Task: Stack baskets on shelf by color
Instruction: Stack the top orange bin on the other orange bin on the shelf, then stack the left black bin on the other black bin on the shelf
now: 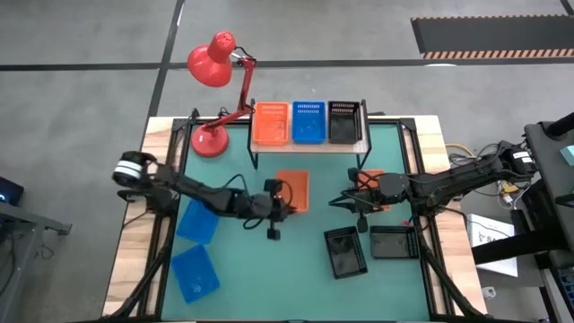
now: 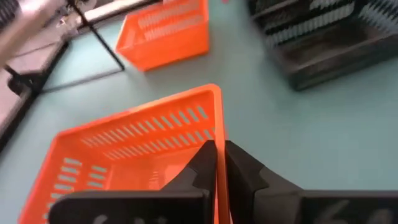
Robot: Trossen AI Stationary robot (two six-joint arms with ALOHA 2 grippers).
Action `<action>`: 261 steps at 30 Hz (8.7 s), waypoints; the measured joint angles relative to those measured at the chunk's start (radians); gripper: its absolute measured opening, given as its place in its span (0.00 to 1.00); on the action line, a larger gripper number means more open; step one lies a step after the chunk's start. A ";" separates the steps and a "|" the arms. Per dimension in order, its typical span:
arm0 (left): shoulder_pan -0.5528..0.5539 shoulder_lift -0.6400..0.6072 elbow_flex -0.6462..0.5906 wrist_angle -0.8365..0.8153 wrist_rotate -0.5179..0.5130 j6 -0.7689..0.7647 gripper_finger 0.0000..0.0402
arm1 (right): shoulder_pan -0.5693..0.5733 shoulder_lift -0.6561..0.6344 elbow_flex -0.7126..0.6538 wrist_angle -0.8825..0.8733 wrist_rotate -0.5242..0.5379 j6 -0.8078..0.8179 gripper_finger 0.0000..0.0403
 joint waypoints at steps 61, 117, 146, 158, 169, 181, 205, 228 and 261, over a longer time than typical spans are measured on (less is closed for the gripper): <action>0.456 -0.281 0.389 -0.596 0.117 0.479 0.00 | 0.000 0.000 0.000 -0.016 0.000 0.012 0.02; 0.622 -0.291 0.339 -0.662 0.356 0.471 0.00 | 0.000 0.000 0.000 -0.020 -0.004 0.012 0.02; 0.619 -0.310 0.337 -0.632 0.348 0.418 0.18 | 0.000 0.000 0.000 -0.023 -0.004 0.022 0.02; 0.600 -0.349 0.320 -0.605 0.346 0.340 0.16 | 0.000 0.000 0.000 -0.024 -0.004 0.024 0.02; 0.600 -0.326 0.305 -0.604 0.308 0.341 0.06 | 0.000 0.000 0.000 -0.024 -0.004 0.027 0.02; 0.592 -0.326 0.305 -0.587 0.297 0.341 0.06 | 0.000 0.000 0.000 -0.024 -0.004 0.029 0.02; -0.100 -0.378 0.000 -0.062 0.362 0.232 0.06 | 0.000 0.007 0.000 -0.046 -0.003 0.074 0.02; -0.139 -0.686 -0.310 0.009 0.181 0.238 0.06 | 0.107 0.057 0.080 -0.068 -0.084 0.418 0.02; -0.139 -0.756 -0.441 0.190 0.084 0.179 0.06 | 0.557 0.482 0.562 -0.787 0.127 0.761 0.02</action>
